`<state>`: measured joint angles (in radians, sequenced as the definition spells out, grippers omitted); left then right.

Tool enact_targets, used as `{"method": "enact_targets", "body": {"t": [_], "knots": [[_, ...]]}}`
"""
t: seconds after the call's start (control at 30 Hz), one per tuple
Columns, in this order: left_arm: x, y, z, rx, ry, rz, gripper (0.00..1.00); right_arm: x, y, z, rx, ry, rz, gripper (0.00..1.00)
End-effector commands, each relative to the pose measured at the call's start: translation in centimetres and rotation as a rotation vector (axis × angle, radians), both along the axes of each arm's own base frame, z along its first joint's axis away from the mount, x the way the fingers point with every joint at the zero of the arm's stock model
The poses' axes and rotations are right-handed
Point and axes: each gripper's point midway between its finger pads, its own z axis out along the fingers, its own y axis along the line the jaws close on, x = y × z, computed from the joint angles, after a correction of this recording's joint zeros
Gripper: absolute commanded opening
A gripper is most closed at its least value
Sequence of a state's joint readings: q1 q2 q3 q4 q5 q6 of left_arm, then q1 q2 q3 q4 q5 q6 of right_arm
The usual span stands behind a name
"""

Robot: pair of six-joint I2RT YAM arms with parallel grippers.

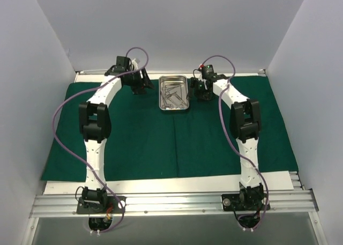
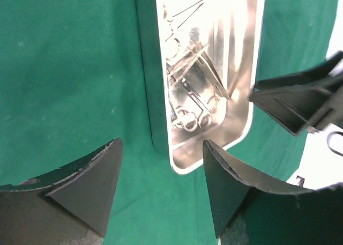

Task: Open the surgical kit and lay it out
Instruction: Smooth out the surgical kit at the center of the board, then pick up the container from the surgical kit.

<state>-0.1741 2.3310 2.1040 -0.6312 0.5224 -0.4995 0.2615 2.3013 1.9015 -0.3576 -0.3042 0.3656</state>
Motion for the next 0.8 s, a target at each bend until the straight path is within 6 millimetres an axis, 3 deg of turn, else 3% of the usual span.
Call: {"method": "enact_targets", "body": {"t": [0.0,0.2,0.33,0.5,0.67,0.77], "knots": [[1.5,-1.5,0.2,0.01,-0.049,0.015,0.69,1.7,0.7,3.0,0.035,-0.072,0.013,0.6],[0.8,-3.7,-3.3,0.049,0.025,0.015,0.58,1.9,0.7,1.7,0.024,-0.054,0.023,0.49],[1.0,-5.8,-4.1,0.067,0.02,-0.009,0.56,2.0,1.1,0.0,0.029,-0.03,0.037,0.44],[1.6,-6.5,-4.7,0.069,0.032,0.005,0.52,2.9,1.7,-0.7,0.045,-0.033,0.054,0.37],[1.9,-7.0,-5.1,0.049,0.052,0.007,0.35,3.5,2.5,-1.2,0.061,-0.036,0.077,0.25],[1.7,-7.6,-4.8,0.038,0.05,-0.013,0.22,3.7,2.9,-0.3,0.079,-0.046,0.084,0.12]]}}
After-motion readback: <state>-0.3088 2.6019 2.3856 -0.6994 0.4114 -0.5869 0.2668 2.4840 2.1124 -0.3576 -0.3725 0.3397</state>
